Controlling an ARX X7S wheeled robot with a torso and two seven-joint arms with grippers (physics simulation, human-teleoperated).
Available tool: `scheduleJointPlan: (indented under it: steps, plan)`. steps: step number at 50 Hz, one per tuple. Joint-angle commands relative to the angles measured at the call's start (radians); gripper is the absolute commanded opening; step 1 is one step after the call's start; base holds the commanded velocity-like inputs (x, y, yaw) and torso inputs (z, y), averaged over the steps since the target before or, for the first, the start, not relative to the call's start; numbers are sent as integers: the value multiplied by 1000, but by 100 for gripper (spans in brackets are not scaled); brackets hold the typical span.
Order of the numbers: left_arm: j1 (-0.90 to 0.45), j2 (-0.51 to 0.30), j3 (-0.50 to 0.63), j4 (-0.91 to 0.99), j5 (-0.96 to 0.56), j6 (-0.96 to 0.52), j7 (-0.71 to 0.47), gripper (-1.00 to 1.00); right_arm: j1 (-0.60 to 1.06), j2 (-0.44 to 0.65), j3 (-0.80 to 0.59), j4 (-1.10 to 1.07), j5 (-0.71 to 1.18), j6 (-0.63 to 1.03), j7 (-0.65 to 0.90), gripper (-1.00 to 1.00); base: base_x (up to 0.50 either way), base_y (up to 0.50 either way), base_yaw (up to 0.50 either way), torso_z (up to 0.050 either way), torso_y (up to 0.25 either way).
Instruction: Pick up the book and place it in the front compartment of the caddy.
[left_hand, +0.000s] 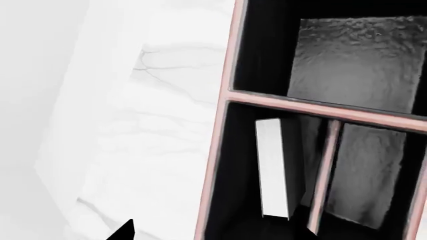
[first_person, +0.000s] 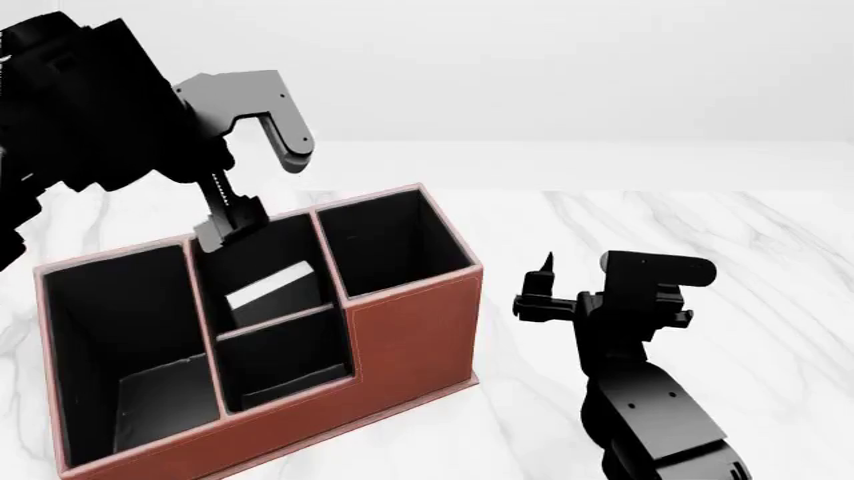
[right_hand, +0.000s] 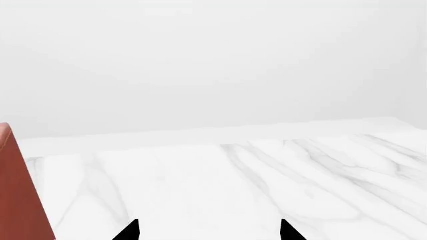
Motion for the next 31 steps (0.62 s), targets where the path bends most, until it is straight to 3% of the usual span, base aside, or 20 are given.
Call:
scheduleJointPlan:
  steps: [1, 7, 18, 24, 27, 28, 29, 30, 31]
  plan:
    - [-104, -29, -5, 163, -15, -120, -17, 100, -9, 1, -3, -15, 6, -5, 2, 100, 0, 0, 0, 0, 0]
    - [-144, -61, -42, 277, -50, -208, -58, 100, -13, 5, -5, -53, 16, 12, 9, 100, 0, 0, 0, 0, 0]
    - [-120, -140, -249, 460, -185, -428, -261, 100, -15, 16, 6, -98, 38, 30, 15, 100, 0, 0, 0, 0, 0]
    - [15, -236, -541, 622, -339, -642, -619, 100, -2, 20, 15, -118, 56, 47, 18, 100, 0, 0, 0, 0, 0]
    - [72, -313, -650, 692, -631, -641, -933, 100, 1, 22, 17, -124, 59, 46, 19, 100, 0, 0, 0, 0, 0]
    - [134, -330, -766, 701, -723, -630, -1083, 100, 1, 22, 18, -132, 58, 40, 20, 100, 0, 0, 0, 0, 0]
    - [156, -340, -797, 719, -777, -630, -1144, 100, -3, 21, 18, -132, 56, 32, 19, 100, 0, 0, 0, 0, 0]
    - [209, -363, -860, 750, -839, -611, -1287, 100, -6, 20, 21, -137, 60, 28, 19, 100, 0, 0, 0, 0, 0]
    - [234, -372, -884, 768, -889, -606, -1335, 100, -6, 20, 23, -140, 62, 26, 18, 100, 0, 0, 0, 0, 0]
